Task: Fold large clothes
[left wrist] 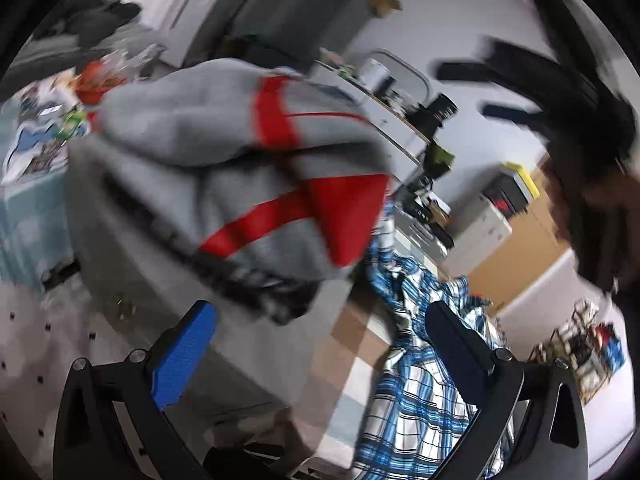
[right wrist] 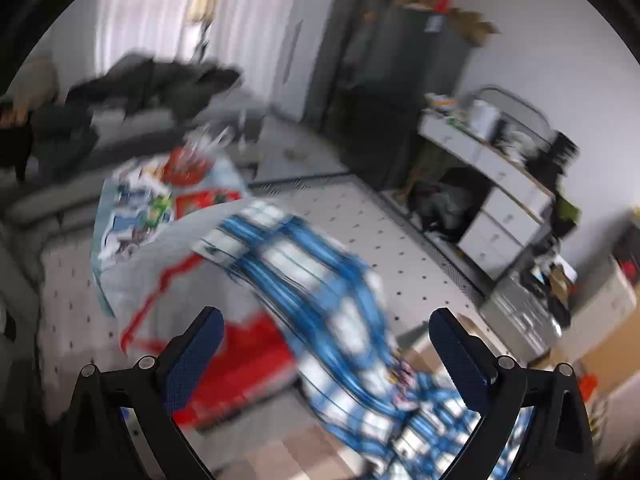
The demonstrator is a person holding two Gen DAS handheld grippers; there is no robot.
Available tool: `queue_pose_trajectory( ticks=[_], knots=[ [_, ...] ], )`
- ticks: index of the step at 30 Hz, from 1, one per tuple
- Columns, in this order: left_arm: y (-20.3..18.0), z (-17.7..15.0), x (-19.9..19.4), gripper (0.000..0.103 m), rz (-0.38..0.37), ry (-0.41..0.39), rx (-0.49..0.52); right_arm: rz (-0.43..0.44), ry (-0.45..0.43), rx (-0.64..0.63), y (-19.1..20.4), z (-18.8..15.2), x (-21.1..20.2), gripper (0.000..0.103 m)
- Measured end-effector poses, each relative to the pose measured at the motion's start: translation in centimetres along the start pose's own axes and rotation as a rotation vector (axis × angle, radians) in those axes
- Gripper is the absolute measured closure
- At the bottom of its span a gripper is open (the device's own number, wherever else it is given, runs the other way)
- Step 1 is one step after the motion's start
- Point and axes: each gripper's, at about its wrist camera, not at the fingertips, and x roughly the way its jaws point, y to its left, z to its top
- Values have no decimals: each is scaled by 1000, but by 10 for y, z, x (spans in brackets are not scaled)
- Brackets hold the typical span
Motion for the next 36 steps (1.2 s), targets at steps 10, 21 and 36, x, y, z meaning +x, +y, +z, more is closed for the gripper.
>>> queue_pose_trajectory(
  ticks=[10,21,36],
  knots=[
    [43,-1,-15,1,-29,20,-40,-55,192,-293,90,23,110,15],
    [56,1,-5,1,-74,42,-91,43,200,20,51,35,116,84],
    [4,-6,-4,1,0,78,111,159,-160,727,-129,-10,14,95]
  ],
)
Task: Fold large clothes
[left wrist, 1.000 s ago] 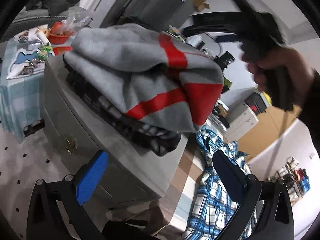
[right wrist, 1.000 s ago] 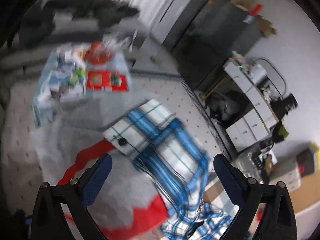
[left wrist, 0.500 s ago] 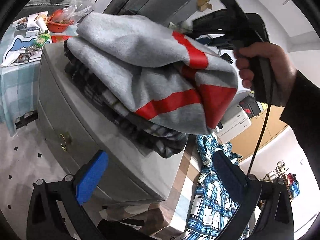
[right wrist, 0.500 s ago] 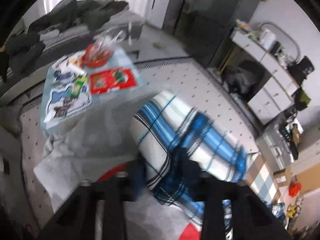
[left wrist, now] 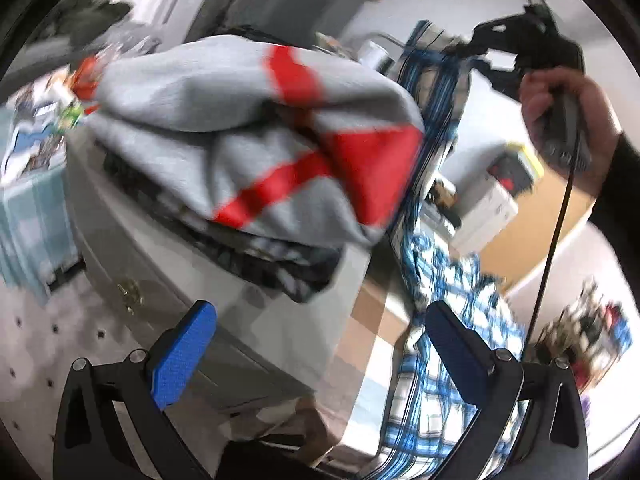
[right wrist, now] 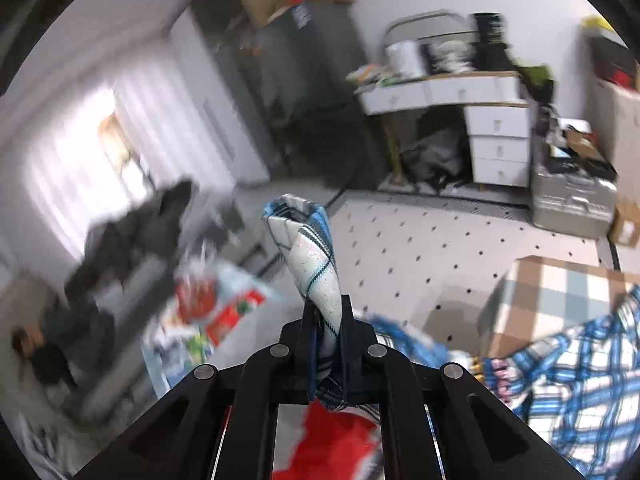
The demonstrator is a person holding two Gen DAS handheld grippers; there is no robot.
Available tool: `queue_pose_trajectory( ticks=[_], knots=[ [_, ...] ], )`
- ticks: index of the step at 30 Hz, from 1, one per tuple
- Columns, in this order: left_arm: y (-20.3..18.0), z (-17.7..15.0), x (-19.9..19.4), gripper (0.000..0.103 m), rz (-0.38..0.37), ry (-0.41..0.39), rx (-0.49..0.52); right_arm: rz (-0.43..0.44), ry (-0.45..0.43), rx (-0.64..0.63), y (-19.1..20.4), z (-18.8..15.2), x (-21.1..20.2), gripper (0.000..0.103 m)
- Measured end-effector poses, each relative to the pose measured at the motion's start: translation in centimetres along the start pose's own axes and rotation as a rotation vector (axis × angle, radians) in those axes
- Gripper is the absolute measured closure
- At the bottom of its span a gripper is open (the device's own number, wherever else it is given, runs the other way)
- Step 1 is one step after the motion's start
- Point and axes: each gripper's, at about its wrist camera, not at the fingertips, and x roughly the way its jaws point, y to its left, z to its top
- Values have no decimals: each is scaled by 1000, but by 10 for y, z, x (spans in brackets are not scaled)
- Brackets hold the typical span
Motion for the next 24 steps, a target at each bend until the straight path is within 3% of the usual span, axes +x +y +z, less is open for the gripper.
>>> queue_pose_trajectory(
  ticks=[6,10,15,19,24],
  knots=[
    [-61,-8,25,1,-16,66,171,-79,-189,100,-85,14,-97,95],
    [-95,2,60,1,-20,167,196,-131,-233,169,-149,10,-148,95],
    [-140,9,108,1,21,195,260,-211,-300,282,-247,-9,-207,95],
    [-159,9,139,1,43,232,257,-270,-279,430,-344,-41,-233,96],
    [-175,10,163,1,87,253,317,-418,-192,522,-455,-112,-236,96]
  ],
)
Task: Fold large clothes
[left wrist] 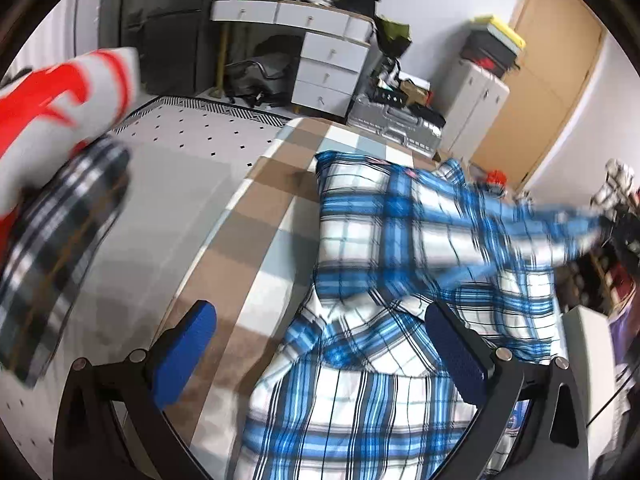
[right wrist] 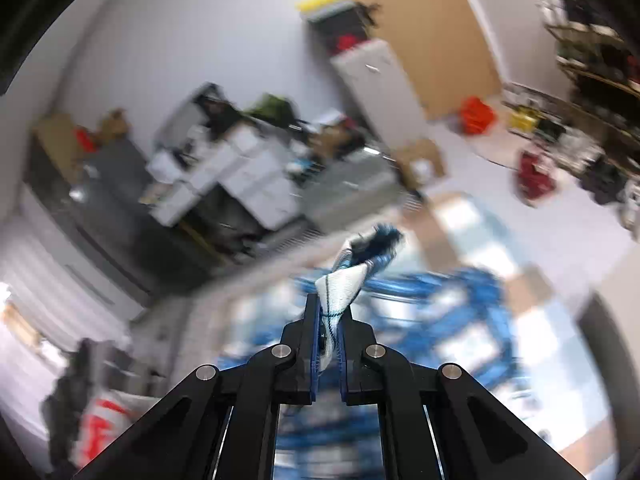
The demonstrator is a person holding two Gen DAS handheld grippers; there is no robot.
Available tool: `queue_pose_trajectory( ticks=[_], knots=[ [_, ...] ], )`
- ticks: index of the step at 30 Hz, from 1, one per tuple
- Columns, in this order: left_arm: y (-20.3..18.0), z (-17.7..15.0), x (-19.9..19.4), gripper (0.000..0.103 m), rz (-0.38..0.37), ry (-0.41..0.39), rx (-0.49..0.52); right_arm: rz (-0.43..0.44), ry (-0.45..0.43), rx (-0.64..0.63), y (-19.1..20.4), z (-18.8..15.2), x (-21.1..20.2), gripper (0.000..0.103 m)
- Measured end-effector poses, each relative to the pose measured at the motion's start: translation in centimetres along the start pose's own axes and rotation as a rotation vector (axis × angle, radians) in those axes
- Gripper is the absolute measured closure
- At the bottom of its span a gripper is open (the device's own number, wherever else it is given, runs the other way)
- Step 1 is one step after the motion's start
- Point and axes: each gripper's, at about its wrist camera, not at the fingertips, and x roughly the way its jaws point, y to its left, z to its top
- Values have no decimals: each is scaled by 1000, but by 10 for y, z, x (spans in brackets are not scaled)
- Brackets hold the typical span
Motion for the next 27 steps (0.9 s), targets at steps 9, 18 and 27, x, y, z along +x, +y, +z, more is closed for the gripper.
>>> queue_pose_trajectory(
  ticks=[9,18,27],
  knots=[
    [-33,19,40,1,-51,104,76,-27,222,29,-120,-62,73,95],
    [-57,25,104,1,-22,235,235,-77,451,82,-148,-59,53,79],
    [-25,50,99,2,-32,301,180,-179,286,-346,-36,-18,42,1]
  ],
)
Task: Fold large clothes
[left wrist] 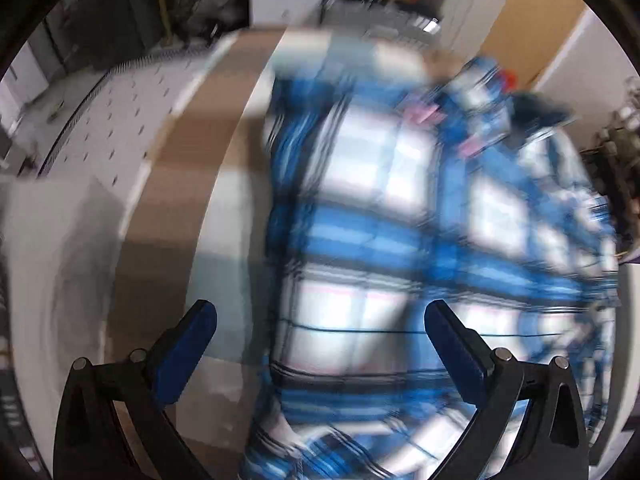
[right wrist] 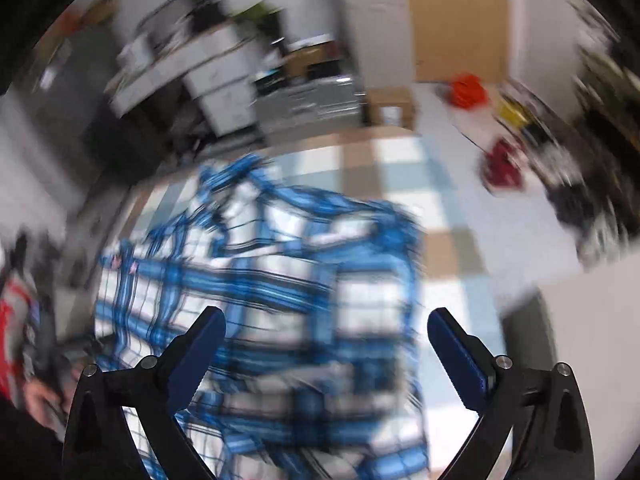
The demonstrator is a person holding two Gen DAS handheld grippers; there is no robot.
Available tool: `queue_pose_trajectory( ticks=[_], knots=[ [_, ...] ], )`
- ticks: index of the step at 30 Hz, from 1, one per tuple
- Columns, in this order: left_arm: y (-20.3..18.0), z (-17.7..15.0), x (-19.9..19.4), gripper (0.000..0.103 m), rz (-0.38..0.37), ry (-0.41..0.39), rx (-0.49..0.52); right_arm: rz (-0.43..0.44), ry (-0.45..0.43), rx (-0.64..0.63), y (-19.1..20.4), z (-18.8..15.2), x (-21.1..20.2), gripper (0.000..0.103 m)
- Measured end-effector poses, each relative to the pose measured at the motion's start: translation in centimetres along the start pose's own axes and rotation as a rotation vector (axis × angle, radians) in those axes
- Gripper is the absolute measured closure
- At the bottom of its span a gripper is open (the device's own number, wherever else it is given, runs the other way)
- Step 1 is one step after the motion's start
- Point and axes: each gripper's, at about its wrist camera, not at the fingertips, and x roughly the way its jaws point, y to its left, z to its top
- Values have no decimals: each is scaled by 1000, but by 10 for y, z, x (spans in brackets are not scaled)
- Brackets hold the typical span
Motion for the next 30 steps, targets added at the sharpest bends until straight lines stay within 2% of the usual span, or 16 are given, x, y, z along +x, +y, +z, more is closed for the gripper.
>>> queue_pose_trajectory(
  ticks=[1,4,6,8,10,11,14,16,17,19,20,21,24,25,27,30],
  knots=[
    [-7,1,-14,2,-37,-30,20,-13,28,-48,12,5,9,1],
    [-34,9,-45,2,-74,-105,112,-60,142,-185,53,13,52,1],
    [-49,17,-39,1,-85,-98,189,-96,198,-270,74,8,80,1],
    [-53,28,-17,2,-54,-67,220,-140,237,-294,80,1,101,1],
    [-40,38,13,2,-24,0,180,-215,296,-296,77,-6,126,1],
    [-31,42,22,2,-24,26,149,-224,315,-289,72,-10,134,1],
    [-3,58,51,2,13,92,79,-172,314,-223,54,-18,143,0],
    [17,61,61,2,-17,116,14,-126,313,-186,43,-22,142,0],
    [16,60,57,2,-31,76,30,-116,308,-185,40,-23,140,0],
    [12,58,61,2,30,113,62,-130,328,-215,41,-22,137,0],
    [12,58,55,9,9,126,53,-138,323,-217,42,-20,132,0],
    [13,58,45,15,-19,105,42,-126,294,-215,45,-18,123,0],
    [2,53,-7,15,-78,-11,65,-2,216,-209,62,-12,93,0],
    [-3,49,-20,15,-104,-35,83,32,213,-200,66,-11,89,0],
    [-8,38,-43,14,-173,-80,89,172,228,-157,82,-8,84,0],
    [-5,15,-54,14,-355,-86,46,396,261,-66,103,-1,90,0]
  ],
)
